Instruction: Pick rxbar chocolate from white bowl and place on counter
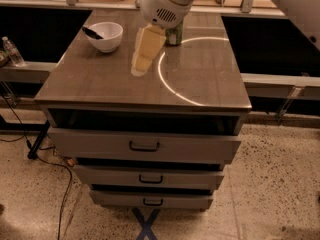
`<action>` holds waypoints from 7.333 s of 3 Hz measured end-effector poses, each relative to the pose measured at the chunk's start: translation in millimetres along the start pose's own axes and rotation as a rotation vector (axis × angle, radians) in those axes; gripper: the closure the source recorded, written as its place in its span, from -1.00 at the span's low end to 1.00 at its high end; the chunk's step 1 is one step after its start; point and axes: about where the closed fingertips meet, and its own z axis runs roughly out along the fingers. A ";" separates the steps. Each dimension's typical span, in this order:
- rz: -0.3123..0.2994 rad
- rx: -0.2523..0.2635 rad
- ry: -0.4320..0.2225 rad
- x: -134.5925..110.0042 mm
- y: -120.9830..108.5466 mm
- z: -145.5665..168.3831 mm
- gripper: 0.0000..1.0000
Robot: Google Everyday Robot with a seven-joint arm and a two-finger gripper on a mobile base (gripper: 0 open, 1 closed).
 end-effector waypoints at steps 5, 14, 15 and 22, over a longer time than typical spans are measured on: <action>0.137 0.101 -0.140 -116.0 -139.0 193.2 -1.00; 0.270 0.248 -0.055 -74.9 -174.2 184.4 1.00; 0.279 0.356 -0.061 -55.3 -181.9 118.8 1.00; 0.492 0.083 -0.016 9.1 -56.0 169.2 -0.61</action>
Offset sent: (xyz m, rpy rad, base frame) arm 0.1324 0.1252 -0.0141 0.1982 -0.0896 -0.0804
